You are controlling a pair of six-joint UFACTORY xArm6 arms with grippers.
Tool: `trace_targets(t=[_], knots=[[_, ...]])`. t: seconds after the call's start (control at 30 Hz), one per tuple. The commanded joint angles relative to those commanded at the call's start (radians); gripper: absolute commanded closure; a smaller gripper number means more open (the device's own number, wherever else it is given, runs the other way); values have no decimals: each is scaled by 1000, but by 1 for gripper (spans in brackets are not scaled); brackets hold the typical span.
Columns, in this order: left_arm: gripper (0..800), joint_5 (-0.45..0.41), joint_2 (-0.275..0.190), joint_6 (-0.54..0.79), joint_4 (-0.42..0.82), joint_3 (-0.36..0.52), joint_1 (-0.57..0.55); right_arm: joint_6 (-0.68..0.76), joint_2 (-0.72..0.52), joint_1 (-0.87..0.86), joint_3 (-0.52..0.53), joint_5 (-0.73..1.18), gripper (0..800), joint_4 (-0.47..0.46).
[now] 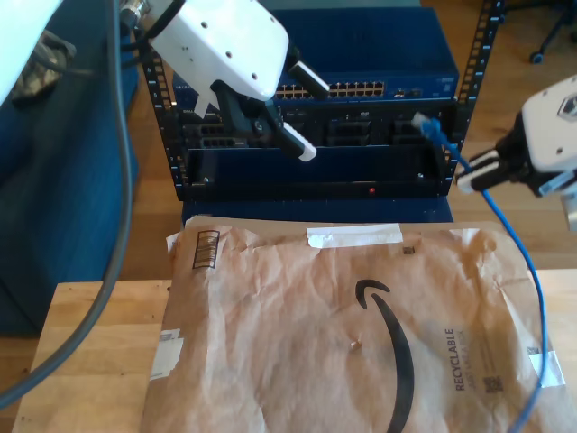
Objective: Grab the cable and plug it in
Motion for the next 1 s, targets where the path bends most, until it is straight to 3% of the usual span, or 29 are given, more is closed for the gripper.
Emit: trace_targets(t=[0.37,1.0], knots=[[0,28,0,-2,-60,-5,0,2,-14,-60,-54,57,771,97],[0,58,-3,-38,-92,-15,11,20,-106,-44,-69,57,772,95]])
